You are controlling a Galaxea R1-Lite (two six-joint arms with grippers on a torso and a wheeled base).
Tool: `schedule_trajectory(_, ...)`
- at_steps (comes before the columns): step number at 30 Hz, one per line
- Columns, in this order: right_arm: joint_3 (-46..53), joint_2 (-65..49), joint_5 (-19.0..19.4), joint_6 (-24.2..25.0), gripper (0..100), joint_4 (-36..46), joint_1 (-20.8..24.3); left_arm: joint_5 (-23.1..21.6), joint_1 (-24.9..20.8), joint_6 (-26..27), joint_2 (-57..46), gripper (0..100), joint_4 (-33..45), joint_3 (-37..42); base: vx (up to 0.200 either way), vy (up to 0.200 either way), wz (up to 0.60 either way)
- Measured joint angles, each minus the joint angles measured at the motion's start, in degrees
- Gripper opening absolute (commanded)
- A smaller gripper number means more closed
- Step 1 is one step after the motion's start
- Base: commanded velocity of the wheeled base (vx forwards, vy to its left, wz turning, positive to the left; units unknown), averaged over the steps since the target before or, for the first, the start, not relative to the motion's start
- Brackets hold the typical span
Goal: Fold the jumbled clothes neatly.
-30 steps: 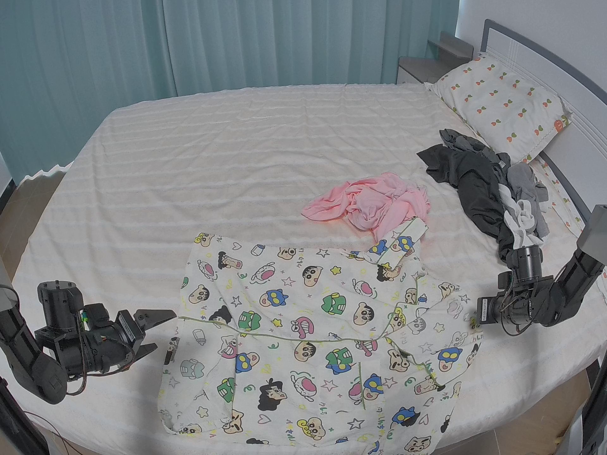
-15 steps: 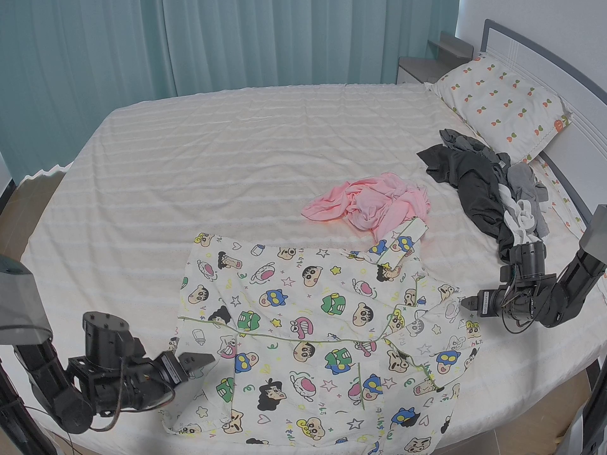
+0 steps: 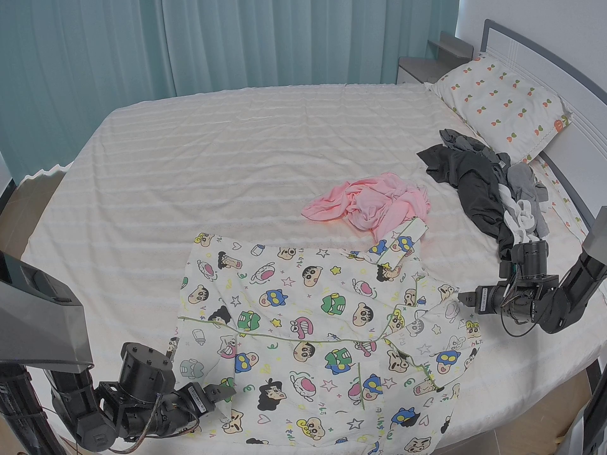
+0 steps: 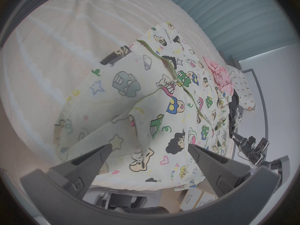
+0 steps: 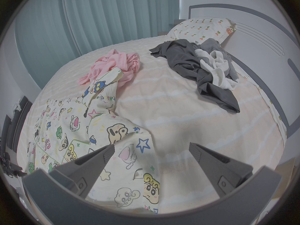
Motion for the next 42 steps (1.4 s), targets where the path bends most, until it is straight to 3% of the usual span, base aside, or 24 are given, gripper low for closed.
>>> schedule_trajectory(13, 0.4, -0.8, 0.0, -0.2, 100, 0.0, 0.3, 4.0, -0.3, -3.2, 5.5, 100, -0.4, -6.5, 0.000, 0.000, 0.00)
schedule_trajectory(14, 0.4, -0.8, 0.0, -0.2, 100, 0.0, 0.3, 4.5, -0.3, -3.2, 5.9, 0, -0.4, -6.9, 0.000, 0.000, 0.00)
schedule_trajectory(21, 0.7, -1.5, 0.0, -0.1, 100, 0.0, 0.3, 8.4, -0.3, -3.2, 8.7, 0, -2.7, -8.4, 0.000, 0.000, 0.00)
schedule_trajectory(29, 1.1, -1.9, 0.0, -0.2, 100, 0.0, 0.8, 12.1, 1.5, -2.5, 9.9, 0, -11.6, -6.1, 0.000, 0.000, 0.00)
schedule_trajectory(37, 1.4, -2.2, 0.0, -0.2, 100, 0.0, 1.0, 11.7, 7.6, 5.2, 9.8, 0, -19.2, -4.6, 0.000, 0.000, 0.00)
schedule_trajectory(42, 1.4, -2.3, -0.1, -0.3, 100, 0.0, 1.1, 7.8, 11.6, 9.4, 10.9, 0, -23.2, -4.7, 0.000, 0.000, 0.00)
